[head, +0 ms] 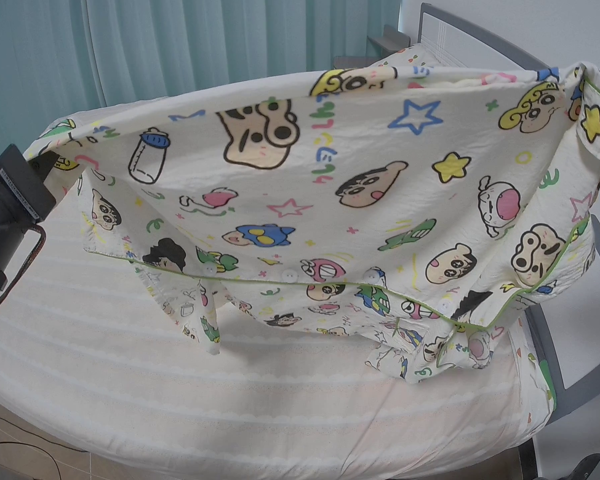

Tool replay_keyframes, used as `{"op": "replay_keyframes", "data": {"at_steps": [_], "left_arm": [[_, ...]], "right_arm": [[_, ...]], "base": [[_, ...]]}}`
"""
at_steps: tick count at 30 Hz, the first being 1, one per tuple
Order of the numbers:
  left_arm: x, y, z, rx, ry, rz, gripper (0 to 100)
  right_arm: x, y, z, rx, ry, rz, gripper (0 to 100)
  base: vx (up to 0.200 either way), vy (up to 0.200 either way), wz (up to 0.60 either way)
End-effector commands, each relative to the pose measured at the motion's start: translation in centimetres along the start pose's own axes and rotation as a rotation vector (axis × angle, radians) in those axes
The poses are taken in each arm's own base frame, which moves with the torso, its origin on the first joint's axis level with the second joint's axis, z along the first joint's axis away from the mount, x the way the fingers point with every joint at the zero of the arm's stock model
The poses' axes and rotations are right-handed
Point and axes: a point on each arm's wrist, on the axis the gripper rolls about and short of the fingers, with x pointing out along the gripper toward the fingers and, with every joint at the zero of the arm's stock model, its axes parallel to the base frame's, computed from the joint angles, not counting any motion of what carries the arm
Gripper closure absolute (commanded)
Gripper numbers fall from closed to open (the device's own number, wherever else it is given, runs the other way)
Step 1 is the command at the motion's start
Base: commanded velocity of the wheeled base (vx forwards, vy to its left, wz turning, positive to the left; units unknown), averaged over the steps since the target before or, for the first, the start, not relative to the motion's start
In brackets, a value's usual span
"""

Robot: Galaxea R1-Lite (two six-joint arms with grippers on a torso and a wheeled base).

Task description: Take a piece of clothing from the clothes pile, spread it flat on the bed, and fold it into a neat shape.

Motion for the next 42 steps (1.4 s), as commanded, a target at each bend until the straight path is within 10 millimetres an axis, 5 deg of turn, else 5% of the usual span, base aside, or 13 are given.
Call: {"op": "replay_keyframes", "data": {"at_steps": [1,17,42], "left_arm": [[-0.1,0.1,-0.3,0.006,0.005,0.021,100],[-0.7,0.3,0.5,-0.014,-0.025,0.020,100],[-0.5,0.2,0.6,-0.014,-0.027,0.026,100]], "right_arm": [[-0.3,0.2,0.1,-0.004,-0.006,0.006,100],[-0.2,0.0,-0.1,0.003,0.014,0.007,100],[0.4,-0.1,-0.1,0.009,0.033,0.018,100]], "base": [[0.000,0.000,0.00],[0.000,0.000,0.00],[0.000,0.200,0.00]]}}
